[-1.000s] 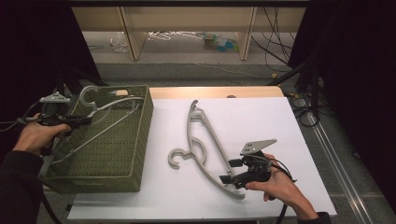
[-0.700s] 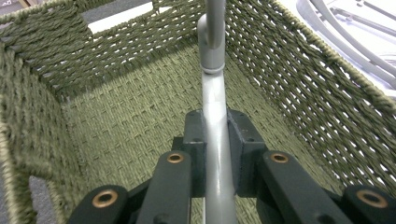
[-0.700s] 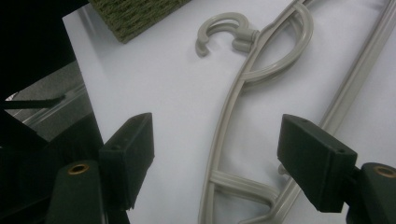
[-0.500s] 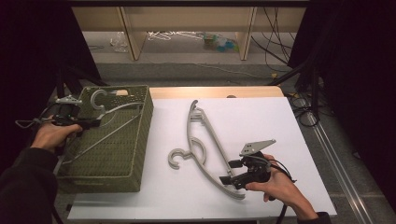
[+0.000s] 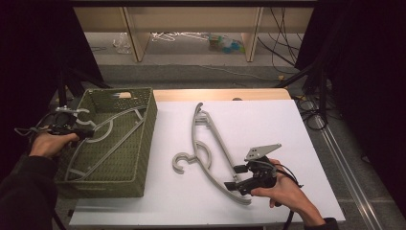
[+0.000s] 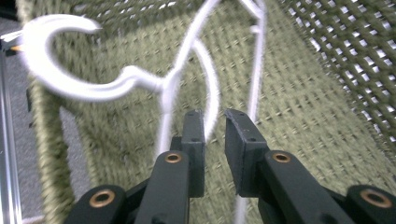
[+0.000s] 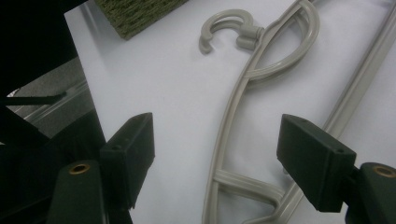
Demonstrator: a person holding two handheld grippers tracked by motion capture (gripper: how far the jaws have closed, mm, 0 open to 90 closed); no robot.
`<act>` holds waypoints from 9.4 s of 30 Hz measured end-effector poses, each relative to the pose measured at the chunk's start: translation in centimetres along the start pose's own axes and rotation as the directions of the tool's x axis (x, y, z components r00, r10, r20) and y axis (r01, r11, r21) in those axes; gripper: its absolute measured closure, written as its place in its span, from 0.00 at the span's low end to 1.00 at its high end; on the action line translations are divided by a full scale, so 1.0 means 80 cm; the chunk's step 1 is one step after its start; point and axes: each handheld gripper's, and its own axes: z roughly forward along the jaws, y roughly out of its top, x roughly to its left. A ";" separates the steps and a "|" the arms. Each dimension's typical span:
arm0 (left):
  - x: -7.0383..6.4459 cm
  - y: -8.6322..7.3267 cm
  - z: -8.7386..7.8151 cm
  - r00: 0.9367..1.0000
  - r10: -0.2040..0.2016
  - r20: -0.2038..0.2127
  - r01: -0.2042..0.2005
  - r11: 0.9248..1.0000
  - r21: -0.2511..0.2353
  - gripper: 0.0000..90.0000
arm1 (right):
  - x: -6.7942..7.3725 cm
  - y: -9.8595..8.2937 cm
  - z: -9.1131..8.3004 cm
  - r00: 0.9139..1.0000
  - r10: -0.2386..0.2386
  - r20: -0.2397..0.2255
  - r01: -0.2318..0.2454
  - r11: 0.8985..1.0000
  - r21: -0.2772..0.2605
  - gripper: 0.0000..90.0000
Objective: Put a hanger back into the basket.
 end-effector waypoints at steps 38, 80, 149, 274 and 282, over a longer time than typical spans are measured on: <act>-0.235 -0.074 -0.072 0.931 0.135 0.339 0.008 0.922 -0.388 0.31 | 0.006 0.001 0.017 0.996 -0.004 0.088 0.013 0.994 -0.111 0.30; -0.313 -0.125 -0.040 0.893 0.262 0.365 -0.080 0.892 -0.445 0.18 | 0.001 0.019 0.088 0.988 -0.032 0.153 0.021 0.997 0.077 0.35; -0.366 -0.059 0.027 0.744 0.646 0.169 -0.578 0.750 -0.322 0.34 | -0.013 0.026 0.015 0.956 -0.079 -0.283 0.150 0.959 0.242 0.90; -0.053 0.048 -0.103 0.977 0.039 0.210 0.014 0.969 -0.247 0.88 | 0.000 -0.014 0.020 1.000 -0.016 0.020 0.014 0.994 0.110 0.32; -0.045 0.046 -0.084 0.979 0.071 0.190 -0.033 0.980 -0.198 0.88 | -0.001 -0.014 0.021 1.000 -0.010 0.020 0.008 0.994 0.112 0.32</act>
